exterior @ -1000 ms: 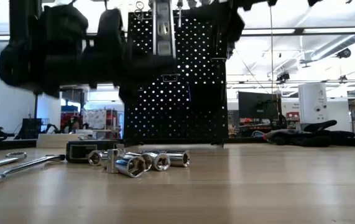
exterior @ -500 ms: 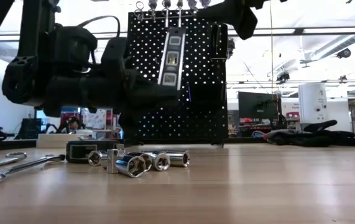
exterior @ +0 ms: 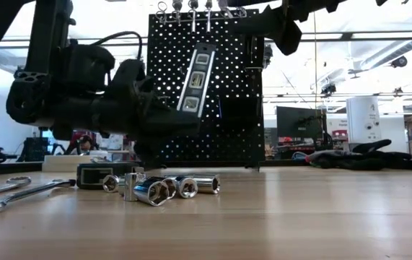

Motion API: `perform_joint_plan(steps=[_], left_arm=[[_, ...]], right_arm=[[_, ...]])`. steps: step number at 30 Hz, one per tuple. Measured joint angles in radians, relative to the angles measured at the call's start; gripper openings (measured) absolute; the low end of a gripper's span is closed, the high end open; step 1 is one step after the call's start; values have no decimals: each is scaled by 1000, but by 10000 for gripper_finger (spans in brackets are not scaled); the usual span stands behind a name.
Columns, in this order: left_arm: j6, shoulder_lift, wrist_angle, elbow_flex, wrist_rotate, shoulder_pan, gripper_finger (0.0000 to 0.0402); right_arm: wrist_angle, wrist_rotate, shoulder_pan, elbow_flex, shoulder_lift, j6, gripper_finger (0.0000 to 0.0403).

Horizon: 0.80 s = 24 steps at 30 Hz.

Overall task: Hang tools onto peg board
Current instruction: Hang the spirit level on the peg board

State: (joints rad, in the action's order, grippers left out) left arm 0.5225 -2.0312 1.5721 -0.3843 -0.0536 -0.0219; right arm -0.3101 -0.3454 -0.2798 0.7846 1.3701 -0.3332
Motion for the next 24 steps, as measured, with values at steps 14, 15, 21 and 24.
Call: perform_joint_plan(steps=[14,15,21,24], left_arm=[[-39,0,-1,32,2,-32,34],[-36,0,-1,33,1,-38,34],[34,-1,-2,56,-9,-68,34],[53,-2,0,57,-8,-73,34]], right_arm=[[-1,-23,0,-4,0,1,215],[-1,-23,0,-4,0,1,216],[-1,-23,0,-4,0,0,216],[-2,-23,0,-4,0,0,212]])
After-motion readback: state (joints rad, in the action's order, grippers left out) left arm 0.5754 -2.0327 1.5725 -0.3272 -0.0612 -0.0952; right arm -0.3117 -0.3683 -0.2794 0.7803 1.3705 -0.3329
